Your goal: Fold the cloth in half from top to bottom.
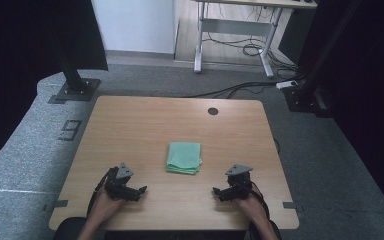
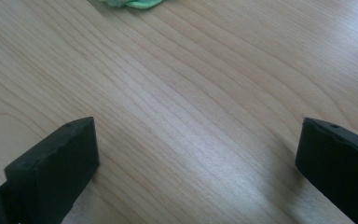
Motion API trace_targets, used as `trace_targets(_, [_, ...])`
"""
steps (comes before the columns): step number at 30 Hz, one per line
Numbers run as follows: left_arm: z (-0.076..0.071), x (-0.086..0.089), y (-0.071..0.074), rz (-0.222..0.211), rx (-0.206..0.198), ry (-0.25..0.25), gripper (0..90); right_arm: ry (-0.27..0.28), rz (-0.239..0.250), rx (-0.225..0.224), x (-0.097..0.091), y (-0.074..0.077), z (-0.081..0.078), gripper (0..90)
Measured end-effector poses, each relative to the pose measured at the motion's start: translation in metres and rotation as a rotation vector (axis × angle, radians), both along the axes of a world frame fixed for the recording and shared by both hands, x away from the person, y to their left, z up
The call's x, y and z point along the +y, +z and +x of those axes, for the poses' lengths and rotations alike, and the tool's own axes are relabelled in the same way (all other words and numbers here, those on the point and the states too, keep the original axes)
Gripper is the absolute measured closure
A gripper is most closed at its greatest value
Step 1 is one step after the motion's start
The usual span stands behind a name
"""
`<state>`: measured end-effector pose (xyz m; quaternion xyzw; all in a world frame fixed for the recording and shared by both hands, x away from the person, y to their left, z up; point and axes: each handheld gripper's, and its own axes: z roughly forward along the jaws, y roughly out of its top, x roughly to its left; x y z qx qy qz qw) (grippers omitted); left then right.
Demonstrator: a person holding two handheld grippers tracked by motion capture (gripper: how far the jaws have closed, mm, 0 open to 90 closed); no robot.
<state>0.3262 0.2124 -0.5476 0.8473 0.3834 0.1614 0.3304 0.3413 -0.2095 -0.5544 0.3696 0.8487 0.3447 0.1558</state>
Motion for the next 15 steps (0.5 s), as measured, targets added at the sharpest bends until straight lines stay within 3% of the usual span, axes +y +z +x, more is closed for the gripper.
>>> trace_targets(2, [0.0012, -0.0022, -0.0011, 0.015, 0.022, -0.008, 0.0, -0.004, 0.014, 0.008, -0.0005, -0.0010, 0.0001, 0.0])
trace_targets(4, [0.0027, -0.0021, -0.0016, 0.002, 0.041, -0.003, 0.0, -0.001, 0.020, -0.002, -0.0013, -0.0020, 0.0000, 0.0])
trace_targets(15, [0.0027, -0.0026, -0.0016, 0.002, 0.042, 0.009, 0.0, -0.008, 0.025, -0.007, -0.0016, -0.0025, -0.0001, 0.0])
